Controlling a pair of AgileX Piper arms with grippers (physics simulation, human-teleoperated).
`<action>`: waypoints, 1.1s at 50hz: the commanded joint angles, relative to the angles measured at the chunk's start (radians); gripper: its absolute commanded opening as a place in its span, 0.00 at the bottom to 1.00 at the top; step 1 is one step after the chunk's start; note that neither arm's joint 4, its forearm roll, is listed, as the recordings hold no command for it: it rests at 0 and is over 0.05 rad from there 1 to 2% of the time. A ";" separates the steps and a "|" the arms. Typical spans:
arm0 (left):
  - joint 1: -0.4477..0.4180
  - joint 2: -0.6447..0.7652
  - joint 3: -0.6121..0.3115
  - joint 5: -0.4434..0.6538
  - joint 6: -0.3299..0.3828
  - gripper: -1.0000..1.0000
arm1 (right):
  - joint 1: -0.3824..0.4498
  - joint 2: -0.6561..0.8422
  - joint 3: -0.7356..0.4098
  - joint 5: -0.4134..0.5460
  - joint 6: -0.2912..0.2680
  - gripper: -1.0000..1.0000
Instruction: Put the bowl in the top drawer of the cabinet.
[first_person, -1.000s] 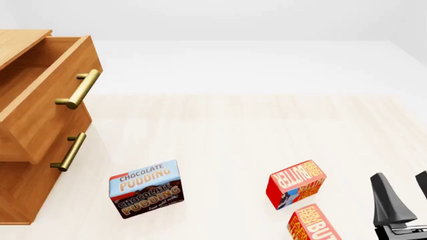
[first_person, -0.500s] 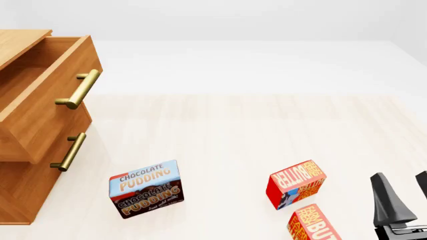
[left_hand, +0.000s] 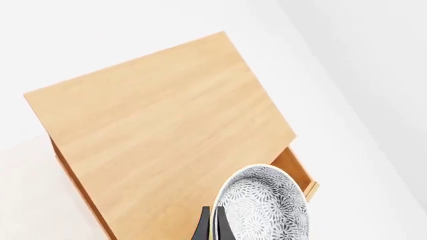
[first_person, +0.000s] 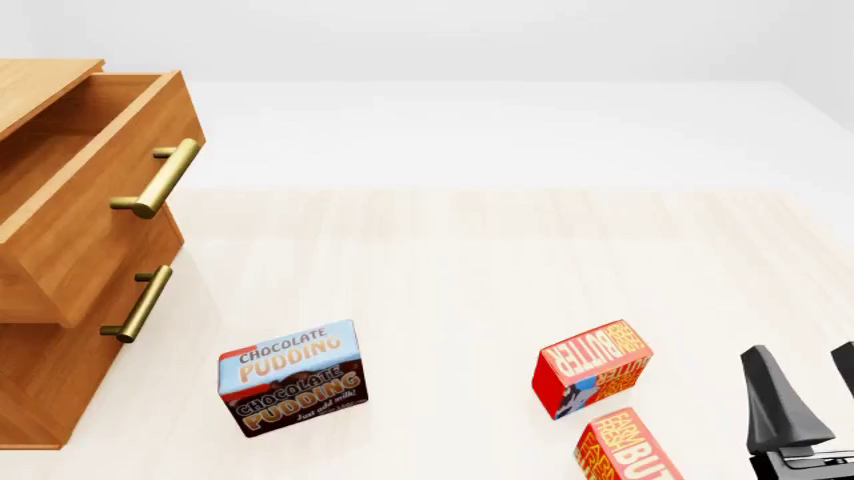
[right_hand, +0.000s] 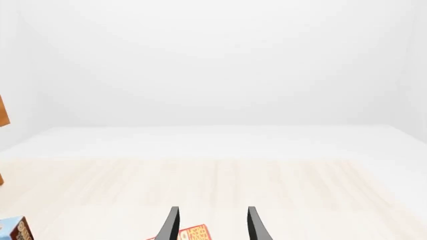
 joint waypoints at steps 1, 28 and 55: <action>0.003 -0.009 0.033 -0.022 -0.002 0.00 | -0.001 0.000 0.000 0.000 -0.001 1.00; -0.016 -0.030 0.073 -0.043 -0.024 0.00 | -0.001 0.000 0.000 -0.001 -0.002 1.00; -0.006 -0.020 0.098 -0.064 -0.023 0.00 | -0.004 0.000 0.000 0.000 -0.003 1.00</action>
